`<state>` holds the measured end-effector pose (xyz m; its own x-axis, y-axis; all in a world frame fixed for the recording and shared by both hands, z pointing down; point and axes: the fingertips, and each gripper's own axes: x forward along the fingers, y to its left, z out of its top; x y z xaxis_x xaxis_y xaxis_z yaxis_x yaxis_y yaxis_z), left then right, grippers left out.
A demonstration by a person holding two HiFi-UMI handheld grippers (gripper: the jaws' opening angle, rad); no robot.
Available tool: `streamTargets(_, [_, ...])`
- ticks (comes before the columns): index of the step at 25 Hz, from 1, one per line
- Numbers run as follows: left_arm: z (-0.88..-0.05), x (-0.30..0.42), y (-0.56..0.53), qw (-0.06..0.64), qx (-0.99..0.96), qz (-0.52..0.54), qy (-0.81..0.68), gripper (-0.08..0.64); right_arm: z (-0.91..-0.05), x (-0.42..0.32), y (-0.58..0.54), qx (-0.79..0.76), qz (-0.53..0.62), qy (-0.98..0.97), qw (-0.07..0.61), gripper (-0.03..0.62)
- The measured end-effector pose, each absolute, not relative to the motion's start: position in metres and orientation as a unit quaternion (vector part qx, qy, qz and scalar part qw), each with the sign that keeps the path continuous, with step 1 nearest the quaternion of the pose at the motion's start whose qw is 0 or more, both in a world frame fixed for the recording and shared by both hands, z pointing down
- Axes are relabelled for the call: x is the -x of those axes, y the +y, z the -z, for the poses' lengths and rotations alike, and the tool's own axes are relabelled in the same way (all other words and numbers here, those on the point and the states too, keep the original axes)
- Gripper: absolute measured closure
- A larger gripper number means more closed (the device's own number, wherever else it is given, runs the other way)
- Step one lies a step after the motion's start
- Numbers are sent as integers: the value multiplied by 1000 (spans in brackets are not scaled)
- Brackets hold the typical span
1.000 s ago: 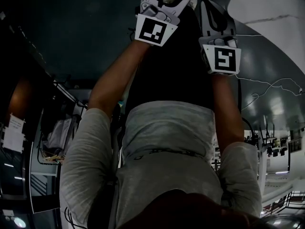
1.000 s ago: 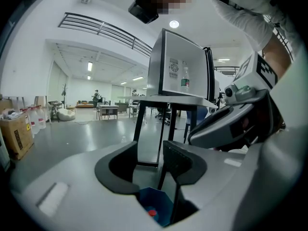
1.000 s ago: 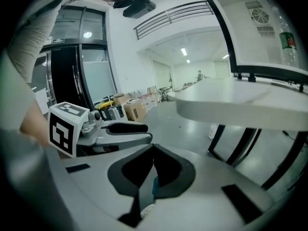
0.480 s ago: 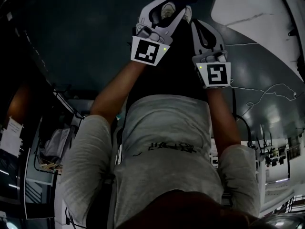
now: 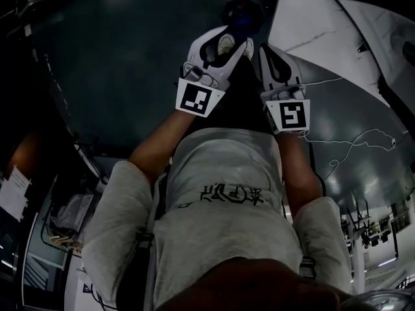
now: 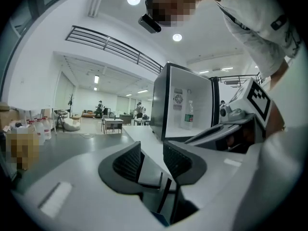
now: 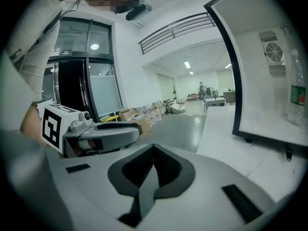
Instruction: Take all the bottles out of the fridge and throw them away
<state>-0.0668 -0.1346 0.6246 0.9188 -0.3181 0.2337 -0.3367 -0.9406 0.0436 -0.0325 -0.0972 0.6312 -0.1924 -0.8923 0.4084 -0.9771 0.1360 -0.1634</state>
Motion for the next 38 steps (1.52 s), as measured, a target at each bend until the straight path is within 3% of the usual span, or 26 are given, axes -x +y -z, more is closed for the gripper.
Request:
streamTargets(14, [-504, 47, -153, 73, -980, -62, -177, 408, -531, 4, -125, -645, -168, -739, 97, 583])
streamTargets(38, [-342, 55, -142, 48, -986, 7, -160, 433, -365, 9, -138, -637, -74, -763, 80, 583])
